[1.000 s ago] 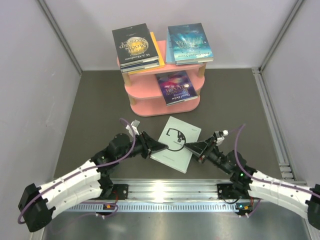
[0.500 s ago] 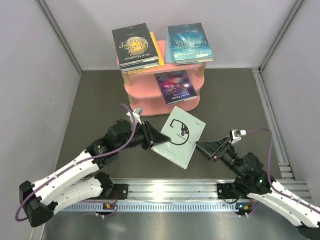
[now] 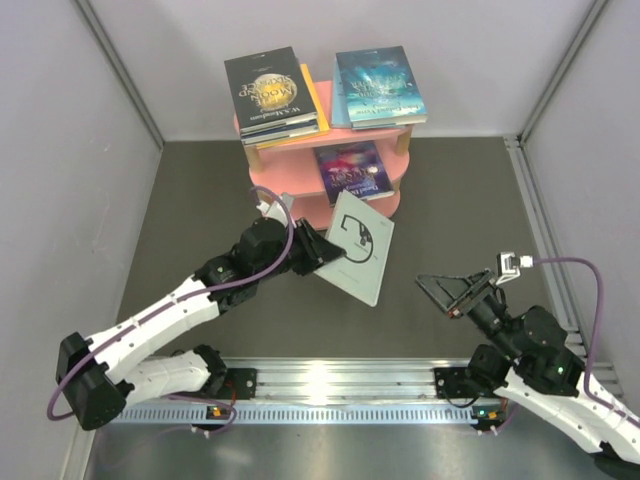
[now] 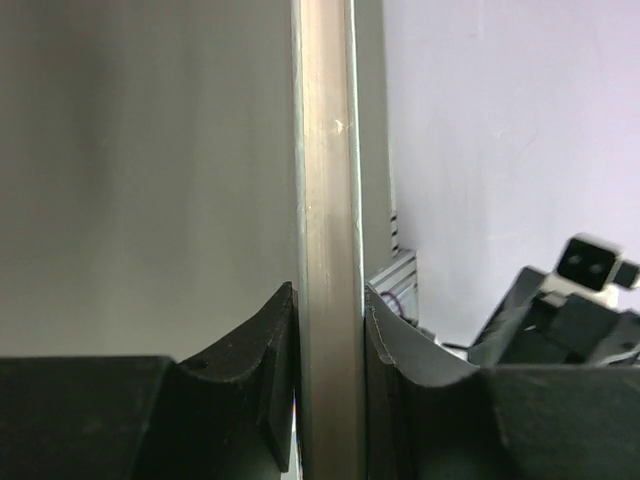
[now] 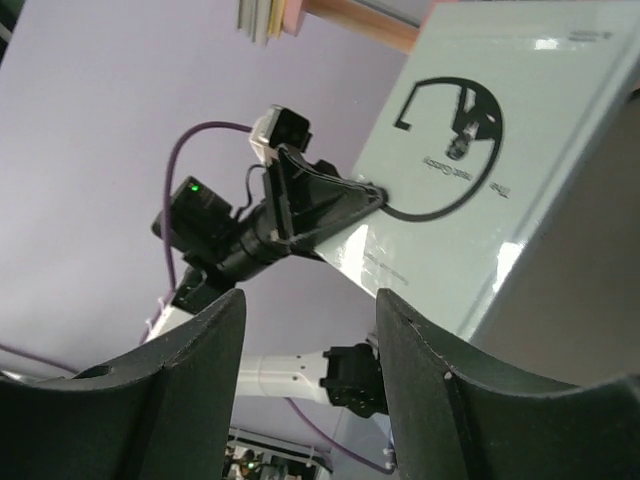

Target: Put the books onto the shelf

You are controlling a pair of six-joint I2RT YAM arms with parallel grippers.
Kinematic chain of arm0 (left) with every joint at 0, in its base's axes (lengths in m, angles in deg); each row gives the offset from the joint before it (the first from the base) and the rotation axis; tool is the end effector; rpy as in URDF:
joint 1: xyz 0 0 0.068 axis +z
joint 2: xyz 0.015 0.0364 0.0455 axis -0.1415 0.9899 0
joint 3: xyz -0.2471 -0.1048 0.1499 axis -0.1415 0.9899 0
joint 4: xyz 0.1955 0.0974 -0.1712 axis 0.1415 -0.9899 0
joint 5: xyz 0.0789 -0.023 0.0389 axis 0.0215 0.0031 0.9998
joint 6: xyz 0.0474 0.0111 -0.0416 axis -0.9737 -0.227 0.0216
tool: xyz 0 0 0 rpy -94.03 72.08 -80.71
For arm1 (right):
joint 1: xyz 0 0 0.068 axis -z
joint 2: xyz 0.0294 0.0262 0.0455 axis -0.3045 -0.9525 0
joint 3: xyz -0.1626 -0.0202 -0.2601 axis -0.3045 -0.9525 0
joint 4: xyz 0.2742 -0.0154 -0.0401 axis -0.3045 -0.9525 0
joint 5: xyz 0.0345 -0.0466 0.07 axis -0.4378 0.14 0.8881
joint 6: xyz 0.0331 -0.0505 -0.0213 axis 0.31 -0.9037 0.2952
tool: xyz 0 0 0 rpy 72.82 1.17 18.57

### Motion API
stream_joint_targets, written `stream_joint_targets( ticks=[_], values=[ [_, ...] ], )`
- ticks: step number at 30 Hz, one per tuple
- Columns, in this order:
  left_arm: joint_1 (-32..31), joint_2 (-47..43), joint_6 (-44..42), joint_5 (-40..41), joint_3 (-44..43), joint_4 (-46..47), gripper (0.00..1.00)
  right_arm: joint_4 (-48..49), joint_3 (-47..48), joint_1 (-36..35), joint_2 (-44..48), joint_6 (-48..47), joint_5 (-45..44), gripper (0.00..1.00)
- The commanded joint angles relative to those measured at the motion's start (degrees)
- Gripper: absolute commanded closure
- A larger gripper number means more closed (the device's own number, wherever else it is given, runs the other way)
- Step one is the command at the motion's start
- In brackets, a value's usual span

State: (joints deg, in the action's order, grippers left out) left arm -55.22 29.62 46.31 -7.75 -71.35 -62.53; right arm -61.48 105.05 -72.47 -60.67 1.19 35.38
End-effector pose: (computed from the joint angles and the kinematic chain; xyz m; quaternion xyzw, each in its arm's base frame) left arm 0.1696 -0.1860 0.3359 -0.1107 0.8217 -0.4728 0.2984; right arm 0.0439 0.0406 0.2948 0.1724 0.6197 0.6303 0.4347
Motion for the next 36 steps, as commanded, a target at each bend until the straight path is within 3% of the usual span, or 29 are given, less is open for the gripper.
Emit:
stream_joint_targets(
  ticks=[1,5,11,24,36],
  values=[
    [1.73,1.0,0.04,0.4,-7.58,16.16,1.0,-5.27,2.5,-0.19,3.15,-3.29,-1.95,0.46],
    [3.49,3.47,2.06,-5.13,-8.91,19.59,1.0,-7.92,3.47,-0.19,4.11,-3.91,-2.75,0.46],
    [5.16,3.47,6.19,-4.97,-5.13,28.1,1.0,-8.62,3.12,-0.28,4.73,-4.44,-3.36,0.47],
    [7.18,4.52,10.32,6.8,-1.53,34.96,1.0,-9.33,3.91,-0.28,3.77,-6.55,-4.07,0.47],
    [12.63,11.2,14.63,6.73,1.91,49.3,1.0,-9.24,4.44,-0.28,0.95,-8.56,-4.41,0.49]
  ],
)
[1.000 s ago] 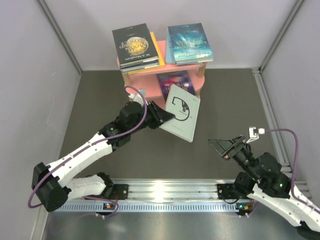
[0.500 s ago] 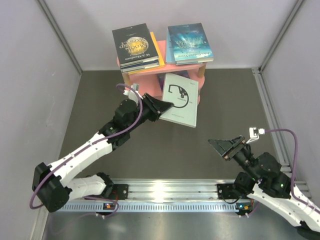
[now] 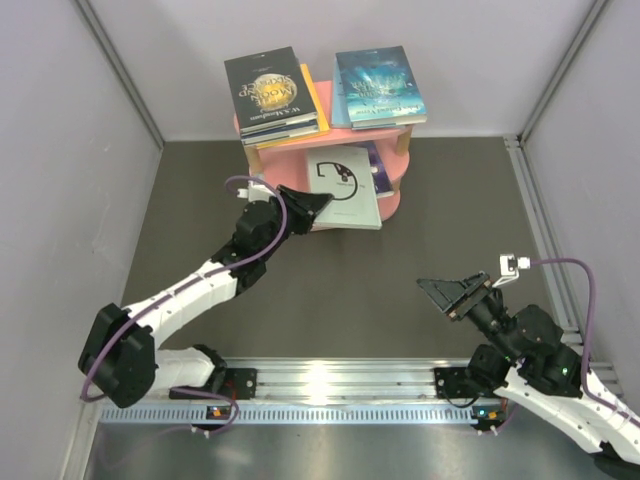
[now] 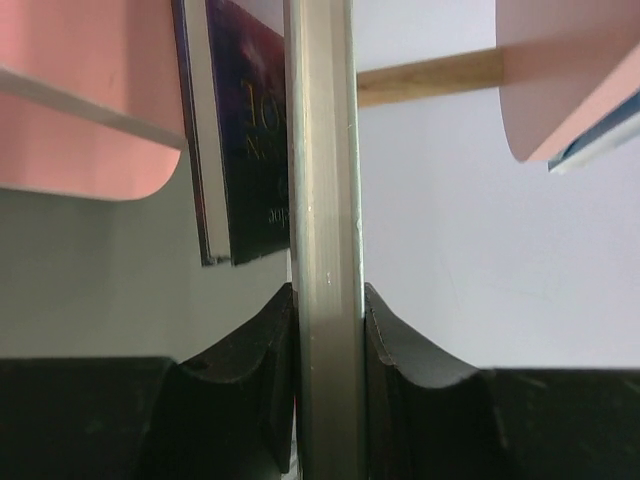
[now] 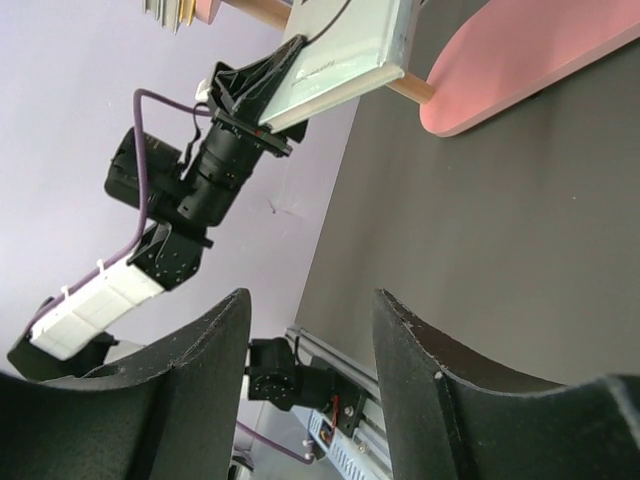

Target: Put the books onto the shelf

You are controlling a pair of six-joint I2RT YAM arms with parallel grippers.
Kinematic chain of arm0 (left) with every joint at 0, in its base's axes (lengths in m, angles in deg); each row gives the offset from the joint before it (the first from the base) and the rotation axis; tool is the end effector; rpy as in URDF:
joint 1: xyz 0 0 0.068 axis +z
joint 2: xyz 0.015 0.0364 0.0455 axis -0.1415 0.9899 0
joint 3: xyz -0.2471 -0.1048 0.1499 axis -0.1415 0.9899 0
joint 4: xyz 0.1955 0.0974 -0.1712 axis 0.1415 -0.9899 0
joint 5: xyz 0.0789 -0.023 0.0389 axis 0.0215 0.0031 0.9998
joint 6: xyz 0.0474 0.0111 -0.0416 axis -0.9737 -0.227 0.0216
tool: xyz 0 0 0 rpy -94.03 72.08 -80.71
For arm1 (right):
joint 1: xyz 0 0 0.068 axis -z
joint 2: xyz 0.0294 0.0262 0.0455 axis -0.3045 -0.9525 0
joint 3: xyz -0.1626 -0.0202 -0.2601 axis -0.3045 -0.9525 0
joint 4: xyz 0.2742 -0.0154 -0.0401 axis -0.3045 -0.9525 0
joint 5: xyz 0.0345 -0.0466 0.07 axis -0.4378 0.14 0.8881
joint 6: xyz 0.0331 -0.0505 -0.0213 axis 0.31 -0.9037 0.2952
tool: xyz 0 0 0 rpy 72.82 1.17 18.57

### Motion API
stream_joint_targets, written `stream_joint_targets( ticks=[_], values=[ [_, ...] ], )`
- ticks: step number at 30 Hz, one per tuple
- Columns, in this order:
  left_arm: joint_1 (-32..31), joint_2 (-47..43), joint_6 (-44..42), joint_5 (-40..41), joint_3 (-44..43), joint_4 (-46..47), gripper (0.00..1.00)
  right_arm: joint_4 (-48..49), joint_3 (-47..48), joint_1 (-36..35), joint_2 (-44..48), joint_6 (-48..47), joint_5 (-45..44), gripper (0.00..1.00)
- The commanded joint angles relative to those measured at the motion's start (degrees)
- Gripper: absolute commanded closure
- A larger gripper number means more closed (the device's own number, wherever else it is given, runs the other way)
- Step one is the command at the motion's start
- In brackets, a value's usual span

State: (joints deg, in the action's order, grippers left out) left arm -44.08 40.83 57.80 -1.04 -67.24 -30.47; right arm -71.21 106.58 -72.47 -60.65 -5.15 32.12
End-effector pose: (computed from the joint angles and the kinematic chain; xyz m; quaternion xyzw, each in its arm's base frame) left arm 0.2500 -0.1772 0.3240 -0.2735 0.6865 -0.5430 0.3988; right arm 0.0443 0.0363 0.2833 0.1552 0.6772 0.5487 0.4650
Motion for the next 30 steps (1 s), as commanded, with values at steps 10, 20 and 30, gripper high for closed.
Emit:
stream_joint_targets(
  ticks=[10,20,30],
  values=[
    [5.97,5.44,3.05,-2.45,-5.28,19.87,1.0,-0.3,4.93,-0.28,-1.88,-5.48,-2.83,0.49],
    [6.32,13.43,2.96,-2.36,-9.58,21.82,1.0,-0.31,6.25,-0.28,-4.95,-7.85,-3.71,0.49],
    [6.76,18.62,-0.64,-3.07,-17.05,14.43,1.0,-0.39,6.87,-0.28,-6.1,-8.91,-4.06,0.49]
  ],
)
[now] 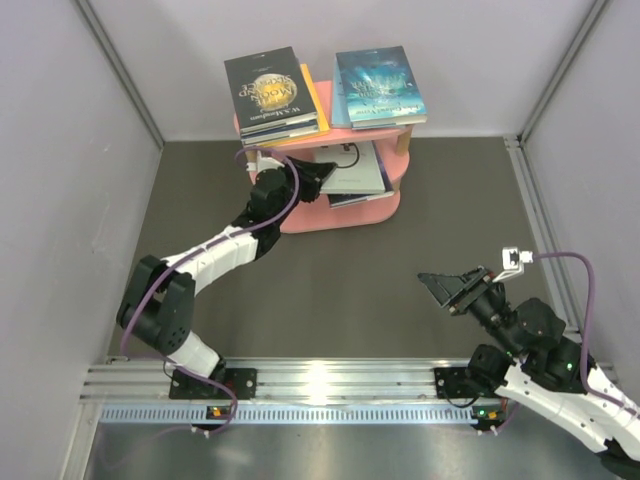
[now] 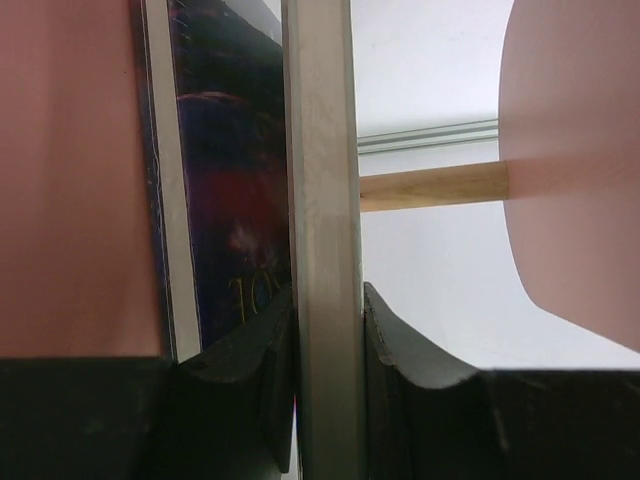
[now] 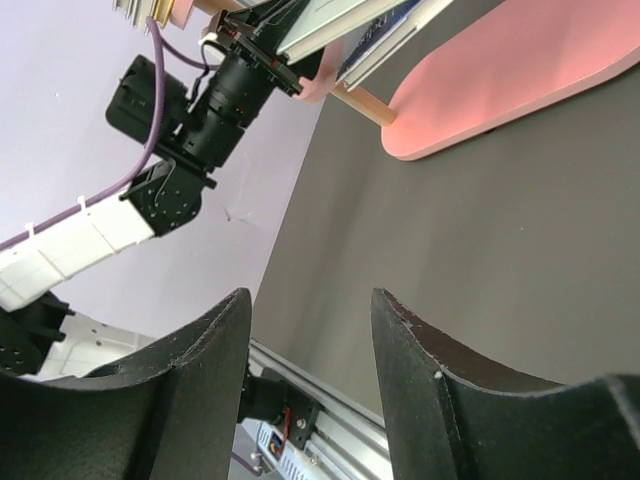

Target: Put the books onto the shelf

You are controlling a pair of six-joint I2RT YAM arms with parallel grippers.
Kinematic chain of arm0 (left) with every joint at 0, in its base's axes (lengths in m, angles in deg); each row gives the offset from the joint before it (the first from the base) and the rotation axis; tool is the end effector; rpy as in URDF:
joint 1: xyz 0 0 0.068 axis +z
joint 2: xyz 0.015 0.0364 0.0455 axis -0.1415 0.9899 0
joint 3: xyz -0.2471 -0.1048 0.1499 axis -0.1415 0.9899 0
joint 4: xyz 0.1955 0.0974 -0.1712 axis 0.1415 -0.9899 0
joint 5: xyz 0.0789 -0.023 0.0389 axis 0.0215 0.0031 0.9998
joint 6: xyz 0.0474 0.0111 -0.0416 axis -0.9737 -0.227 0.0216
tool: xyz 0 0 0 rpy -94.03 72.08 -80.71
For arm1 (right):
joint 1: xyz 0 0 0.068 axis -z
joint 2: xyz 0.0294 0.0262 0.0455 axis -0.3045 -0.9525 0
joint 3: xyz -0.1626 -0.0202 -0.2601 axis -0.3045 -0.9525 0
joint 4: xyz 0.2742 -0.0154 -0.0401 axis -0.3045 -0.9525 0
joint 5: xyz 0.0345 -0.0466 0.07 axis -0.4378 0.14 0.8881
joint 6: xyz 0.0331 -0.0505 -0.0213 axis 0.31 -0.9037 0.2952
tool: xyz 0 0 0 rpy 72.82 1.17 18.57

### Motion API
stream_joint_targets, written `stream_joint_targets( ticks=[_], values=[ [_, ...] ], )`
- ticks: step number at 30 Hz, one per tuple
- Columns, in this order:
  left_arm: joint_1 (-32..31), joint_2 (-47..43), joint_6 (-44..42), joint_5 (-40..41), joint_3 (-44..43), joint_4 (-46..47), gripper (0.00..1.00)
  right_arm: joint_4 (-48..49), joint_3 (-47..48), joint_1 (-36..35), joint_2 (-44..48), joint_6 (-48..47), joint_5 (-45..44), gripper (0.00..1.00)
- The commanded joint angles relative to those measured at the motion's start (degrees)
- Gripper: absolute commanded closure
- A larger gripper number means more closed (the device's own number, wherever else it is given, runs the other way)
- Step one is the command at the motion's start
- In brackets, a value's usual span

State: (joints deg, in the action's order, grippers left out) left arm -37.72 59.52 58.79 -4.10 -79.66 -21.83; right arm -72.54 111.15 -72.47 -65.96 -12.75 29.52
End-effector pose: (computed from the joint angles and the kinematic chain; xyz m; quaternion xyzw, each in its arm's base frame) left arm 0.3435 -0.1942 0.3174 -0.2951 0.6622 -0.5480 0.4173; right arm 0.0477 0.0375 0.3038 0.1238 0.6961 0.4940 0.5060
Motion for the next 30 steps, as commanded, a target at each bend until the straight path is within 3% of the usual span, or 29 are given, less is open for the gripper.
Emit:
stream_joint_targets(
  ticks=[1,7,8,10,11,13,14,16,17,21,30],
  values=[
    [0.4,0.54,-1.63,-0.18,-5.16,4.92,1.0,1.03,2.21,-0.28,-0.88,-1.31,-1.46,0.49],
    [0.4,3.1,-2.24,-2.47,-7.98,-3.95,0.98,1.03,2.12,-0.28,-0.7,-1.22,-1.55,0.49],
    [0.4,3.27,-2.24,-2.64,-8.07,-4.83,0.87,0.85,2.04,-0.28,-0.7,-1.13,-1.46,0.49],
    [0.4,3.45,-2.24,-2.82,-7.9,-7.64,0.77,0.94,2.03,-0.28,-0.7,-1.04,-1.46,0.49],
    [0.4,3.28,-2.24,-2.73,-7.81,-8.44,0.66,0.94,1.86,-0.28,-0.61,-0.87,-1.46,0.49],
    [0.4,3.02,-2.33,-2.9,-7.11,-10.19,0.58,0.94,1.6,-0.19,-0.44,-0.69,-1.37,0.48],
    [0.4,2.84,-2.59,-2.65,-6.84,-10.38,0.47,0.85,1.33,-0.28,-0.35,-0.52,-1.46,0.48],
    [0.4,1.88,-2.85,-2.29,-5.79,-11.6,0.39,0.94,1.07,-0.28,-0.09,-0.25,-1.37,0.48],
    [0.32,1.52,-3.29,-1.77,-5.52,-11.96,0.28,0.94,0.81,-0.28,0.0,0.1,-1.29,0.48],
    [0.32,0.29,-4.44,-1.41,-4.82,-13.45,0.11,0.94,0.36,-0.28,-0.08,0.72,-1.2,0.48],
    [-0.3,-2.08,-7.42,1.13,-5.44,-21.36,0.08,0.94,-0.07,-0.28,-0.09,1.07,-1.28,0.48]
  ],
)
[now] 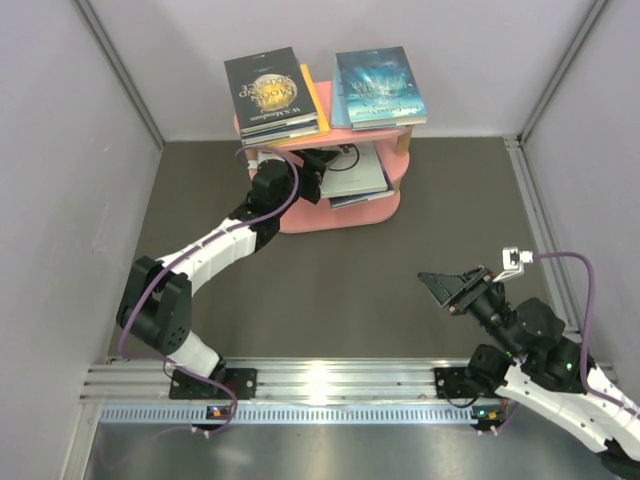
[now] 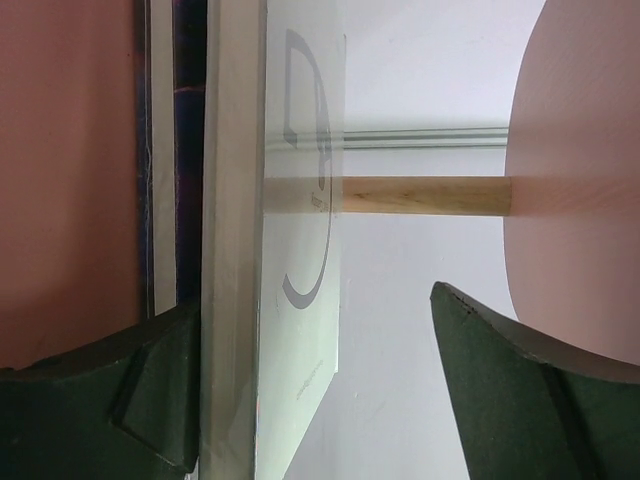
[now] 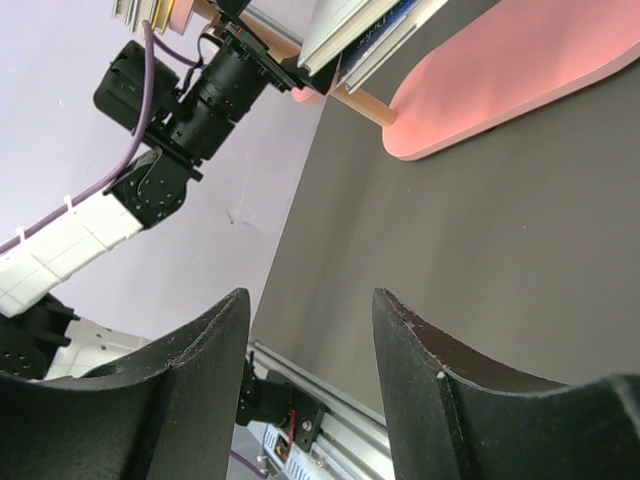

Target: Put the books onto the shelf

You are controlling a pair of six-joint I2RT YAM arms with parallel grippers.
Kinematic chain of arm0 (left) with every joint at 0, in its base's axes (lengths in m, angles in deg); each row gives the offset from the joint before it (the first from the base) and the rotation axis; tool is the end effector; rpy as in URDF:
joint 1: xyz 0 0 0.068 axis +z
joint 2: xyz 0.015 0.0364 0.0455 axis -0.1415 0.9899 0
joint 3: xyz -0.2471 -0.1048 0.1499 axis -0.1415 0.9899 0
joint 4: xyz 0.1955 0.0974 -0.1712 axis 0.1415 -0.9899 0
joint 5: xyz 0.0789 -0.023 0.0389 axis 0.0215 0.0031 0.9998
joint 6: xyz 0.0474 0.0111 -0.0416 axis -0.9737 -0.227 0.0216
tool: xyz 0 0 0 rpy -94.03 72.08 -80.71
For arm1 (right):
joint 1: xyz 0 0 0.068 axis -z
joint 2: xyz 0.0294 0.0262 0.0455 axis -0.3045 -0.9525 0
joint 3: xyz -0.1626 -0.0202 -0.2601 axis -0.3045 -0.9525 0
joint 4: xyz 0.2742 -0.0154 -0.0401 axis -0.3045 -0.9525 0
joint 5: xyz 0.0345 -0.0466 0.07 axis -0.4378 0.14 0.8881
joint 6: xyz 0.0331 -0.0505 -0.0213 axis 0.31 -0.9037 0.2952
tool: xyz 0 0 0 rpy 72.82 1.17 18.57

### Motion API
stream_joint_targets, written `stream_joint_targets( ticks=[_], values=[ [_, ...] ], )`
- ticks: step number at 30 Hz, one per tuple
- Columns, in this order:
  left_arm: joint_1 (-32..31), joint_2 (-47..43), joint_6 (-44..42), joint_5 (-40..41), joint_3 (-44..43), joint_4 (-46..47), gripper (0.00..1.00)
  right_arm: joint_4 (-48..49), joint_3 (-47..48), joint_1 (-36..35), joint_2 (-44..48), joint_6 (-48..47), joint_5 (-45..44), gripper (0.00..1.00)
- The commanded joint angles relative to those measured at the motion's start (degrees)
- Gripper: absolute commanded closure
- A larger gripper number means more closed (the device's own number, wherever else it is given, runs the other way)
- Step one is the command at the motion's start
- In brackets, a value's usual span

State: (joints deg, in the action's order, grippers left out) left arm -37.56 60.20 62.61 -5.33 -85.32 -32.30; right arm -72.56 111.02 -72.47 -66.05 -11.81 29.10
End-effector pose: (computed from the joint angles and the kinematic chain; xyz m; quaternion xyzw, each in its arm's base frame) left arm 0.3515 -0.1987 0.3280 -0.3252 0.6837 -0.5365 0.3727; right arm 0.0483 0.0377 0.3030 0.1318 0.6960 0.4950 0.5032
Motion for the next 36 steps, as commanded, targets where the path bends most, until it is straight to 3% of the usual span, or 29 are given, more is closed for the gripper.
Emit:
stream_joint_targets(
  ticks=[1,11,18,27,33,36],
  values=[
    [-0.63,-2.85,-11.43,2.53,0.23,-11.59,0.08,0.96,-0.12,-0.28,0.0,0.3,-0.78,0.48],
    [-0.72,-1.01,-18.37,-3.0,-2.23,-16.23,0.07,0.87,-0.91,-0.28,0.62,1.27,-0.43,0.48],
    [-0.63,0.93,-24.26,-0.89,-8.21,-27.85,0.07,0.87,-1.26,-0.28,1.06,1.8,-0.25,0.48],
    [-0.72,0.31,-25.23,2.27,-7.16,-31.37,0.08,0.79,-2.05,-0.28,1.58,2.76,0.36,0.49],
    [-0.45,-1.97,-23.39,1.05,-1.89,-27.26,0.08,0.87,-2.84,-0.28,2.2,3.29,0.62,0.49],
    [-0.02,-3.37,-20.85,-2.9,2.5,-20.06,0.1,0.87,-3.02,-0.28,2.29,3.73,0.98,0.5]
  ],
)
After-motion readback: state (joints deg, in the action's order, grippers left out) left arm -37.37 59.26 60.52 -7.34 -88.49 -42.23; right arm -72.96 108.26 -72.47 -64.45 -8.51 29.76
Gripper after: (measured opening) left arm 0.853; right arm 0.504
